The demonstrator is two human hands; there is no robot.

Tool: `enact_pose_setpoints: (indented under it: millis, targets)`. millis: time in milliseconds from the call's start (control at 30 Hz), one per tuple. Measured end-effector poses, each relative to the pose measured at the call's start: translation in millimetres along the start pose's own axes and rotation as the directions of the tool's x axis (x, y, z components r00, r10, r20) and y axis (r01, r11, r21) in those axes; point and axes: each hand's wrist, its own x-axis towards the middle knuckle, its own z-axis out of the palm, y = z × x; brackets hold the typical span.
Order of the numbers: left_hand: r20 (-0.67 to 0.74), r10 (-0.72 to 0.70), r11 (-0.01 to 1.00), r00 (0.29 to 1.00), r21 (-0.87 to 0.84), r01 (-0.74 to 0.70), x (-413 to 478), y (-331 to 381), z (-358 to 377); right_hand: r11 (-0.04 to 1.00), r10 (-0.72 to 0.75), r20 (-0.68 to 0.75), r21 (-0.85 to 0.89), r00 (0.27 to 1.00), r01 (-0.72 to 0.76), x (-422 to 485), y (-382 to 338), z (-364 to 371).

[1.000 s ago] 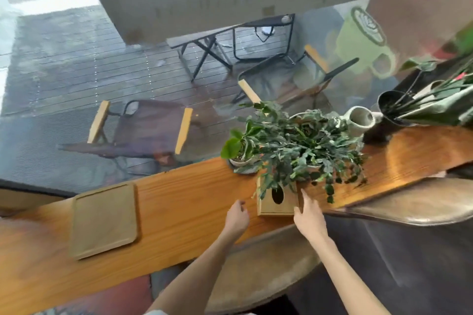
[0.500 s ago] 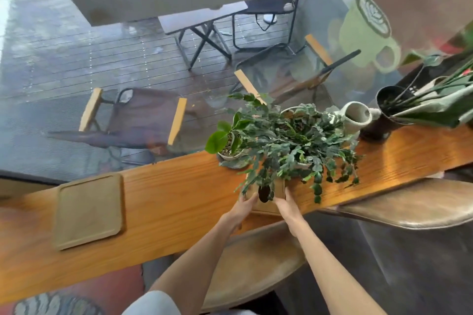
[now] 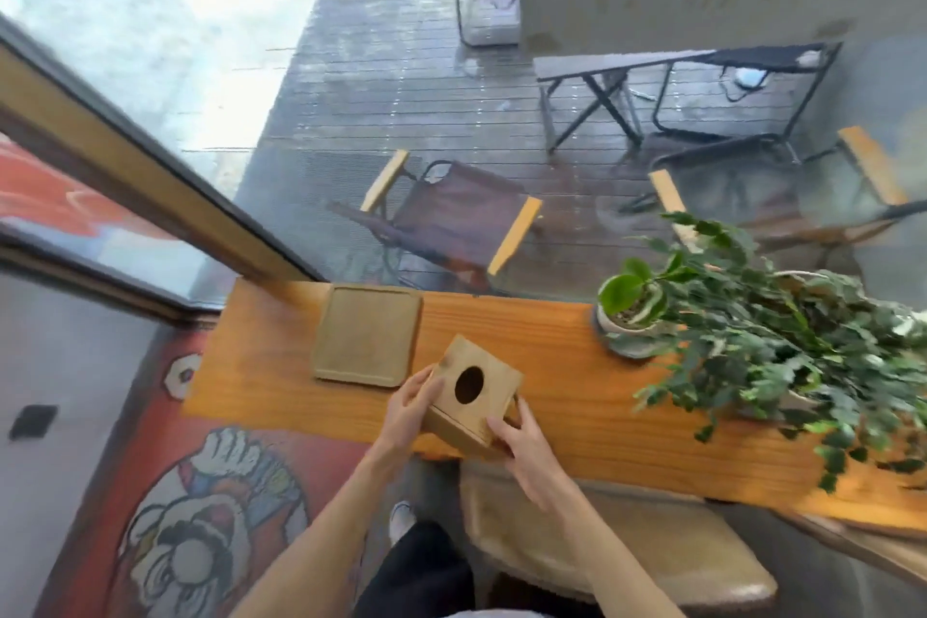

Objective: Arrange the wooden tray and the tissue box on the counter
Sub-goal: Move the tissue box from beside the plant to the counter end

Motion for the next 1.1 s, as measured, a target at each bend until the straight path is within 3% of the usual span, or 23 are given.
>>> enact_pose_setpoints:
  millis: [133,267,333,400,533,633,800,900,1000,1100]
  targets:
    - [-0.177,-0.057,0.984,0.983,-0.177,0.025,-27.1,-10.4,-93.3,0.965,-0.013,0.072,-0.261,0.997,0.032,8.4,-22.4,77.8]
    - [-0.231,-0.067,0.961,0.971,-0.277,0.001,-51.4,-31.1,-177.7,0.706,-0.213,0.247,-0.630,0.945,0.324,17.0,-34.6,165.5]
    - [-0.232,-0.044,0.955,0.972,-0.295,-0.027,-63.2,-39.2,-218.3,0.573,-0.172,0.391,-0.706,0.904,0.415,21.6,-33.8,209.1]
    - [-0.181,-0.009,0.960,0.983,-0.278,-0.042,-78.7,-49.1,-260.6,0.511,-0.016,0.490,-0.745,0.872,0.428,20.4,-21.3,254.4]
    - [-0.038,0.026,0.976,0.999,-0.215,-0.033,-113.1,-76.9,-347.7,0.600,0.194,0.444,-0.759,0.875,0.253,16.0,29.5,331.8]
    - [-0.069,0.010,0.977,0.998,-0.212,-0.025,-135.1,-90.9,-408.9,0.650,0.251,0.439,-0.737,0.863,0.186,13.9,64.5,382.3]
    - [-0.200,-0.163,0.883,0.966,-0.467,0.052,-146.7,-107.1,-485.5,0.839,0.134,0.329,-0.540,0.935,0.070,19.3,104.3,430.5]
    - [-0.172,-0.180,0.846,0.969,-0.529,0.064,-138.4,-114.6,-497.5,0.934,0.048,0.198,-0.357,0.979,0.027,28.5,120.5,439.2]
    - [-0.057,-0.102,0.852,0.993,-0.520,0.058,-120.2,-107.2,-479.4,0.977,-0.021,0.147,-0.207,0.989,0.051,35.0,131.6,443.3]
    - [0.013,-0.040,0.921,0.999,-0.387,0.042,-92.5,-89.2,-457.1,0.989,-0.041,0.128,-0.138,0.991,0.059,42.1,137.7,442.0]
